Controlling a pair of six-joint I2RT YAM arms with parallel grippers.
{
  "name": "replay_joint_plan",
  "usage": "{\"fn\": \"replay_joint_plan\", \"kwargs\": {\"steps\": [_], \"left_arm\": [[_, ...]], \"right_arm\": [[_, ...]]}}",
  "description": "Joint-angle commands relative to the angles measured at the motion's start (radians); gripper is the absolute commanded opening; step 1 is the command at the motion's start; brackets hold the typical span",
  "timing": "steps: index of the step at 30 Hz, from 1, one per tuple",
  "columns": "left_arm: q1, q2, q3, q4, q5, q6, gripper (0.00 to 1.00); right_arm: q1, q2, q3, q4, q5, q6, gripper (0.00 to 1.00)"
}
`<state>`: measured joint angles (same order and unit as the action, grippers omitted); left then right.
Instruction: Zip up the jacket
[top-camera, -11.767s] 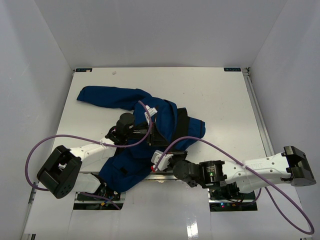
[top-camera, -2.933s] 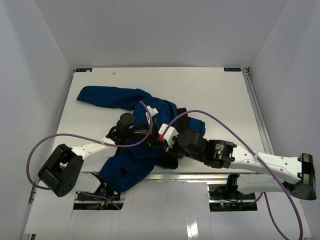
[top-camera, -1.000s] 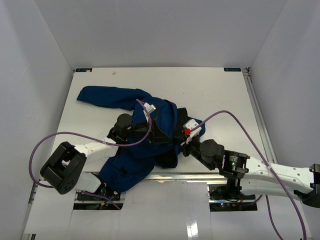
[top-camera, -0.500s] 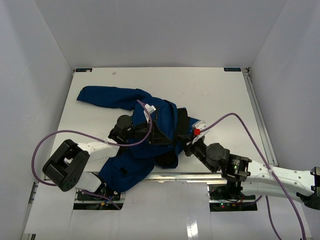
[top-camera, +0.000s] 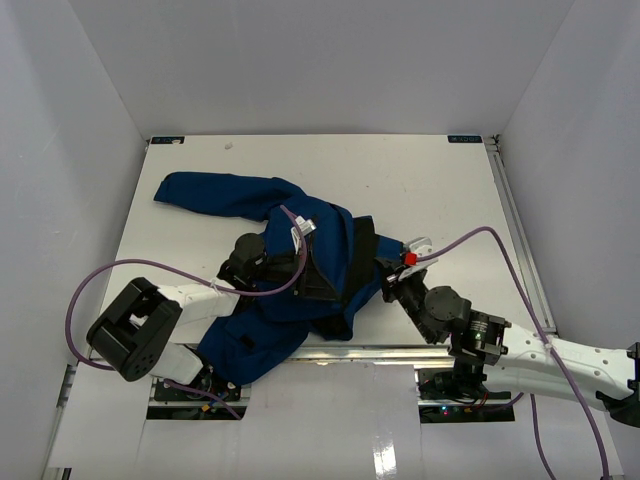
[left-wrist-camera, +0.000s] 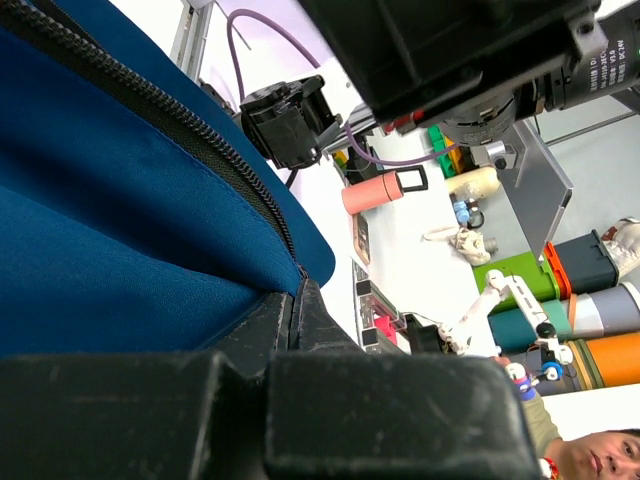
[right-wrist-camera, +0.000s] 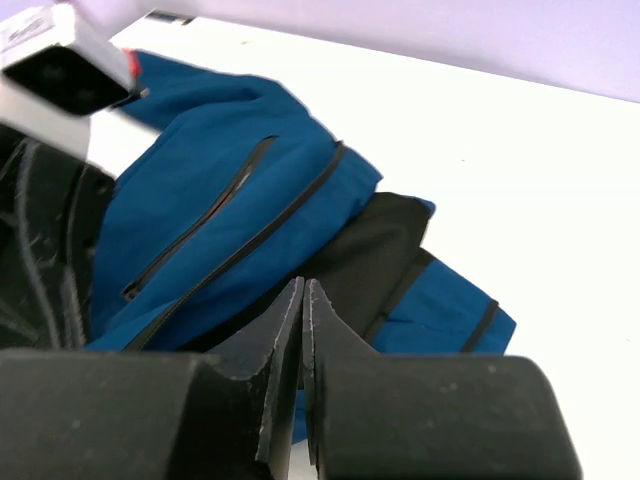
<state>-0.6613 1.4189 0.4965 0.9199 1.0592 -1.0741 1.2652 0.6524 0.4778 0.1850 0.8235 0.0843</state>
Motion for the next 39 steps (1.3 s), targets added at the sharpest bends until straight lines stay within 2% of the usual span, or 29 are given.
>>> {"fn": "replay_joint_plan", "kwargs": {"steps": [1, 3, 6, 15, 21, 27, 32, 39], "left_arm": [[-0.004, -0.007, 0.016, 0.002, 0.034, 0.025, 0.0], [-0.004, -0.009, 0.014, 0.003, 0.042, 0.036, 0.0], [-0.004, -0.013, 0.01, 0.014, 0.05, 0.056, 0.0], [-0.003, -0.005, 0.003, 0.067, 0.081, 0.077, 0.0], [-0.004, 0.044, -0.004, 0.233, 0.143, 0.039, 0.0], [-0.004, 0.083, 0.005, 0.281, 0.175, 0.028, 0.0], [-0.003, 0.045, 0.011, 0.167, 0.155, 0.098, 0.0], [-0.004, 0.039, 0.016, 0.135, 0.15, 0.128, 0.0]], "right_arm": [[0.001, 0.082, 0.179, -0.193, -0.245, 0.045, 0.14], [0.002, 0.1, 0.196, -0.255, -0.34, 0.046, 0.35], [0.0, 0.1, 0.188, -0.291, -0.466, 0.059, 0.49], [-0.019, 0.053, 0.19, -0.391, -0.622, 0.044, 0.61], [-0.083, 0.072, 0.229, -0.423, -0.744, 0.031, 0.72], [-0.249, 0.085, 0.279, -0.423, -0.909, 0.001, 0.73], [-0.459, 0.174, 0.343, -0.418, -1.294, -0.066, 0.68], [-0.545, 0.233, 0.35, -0.417, -1.567, -0.152, 0.6]]}}
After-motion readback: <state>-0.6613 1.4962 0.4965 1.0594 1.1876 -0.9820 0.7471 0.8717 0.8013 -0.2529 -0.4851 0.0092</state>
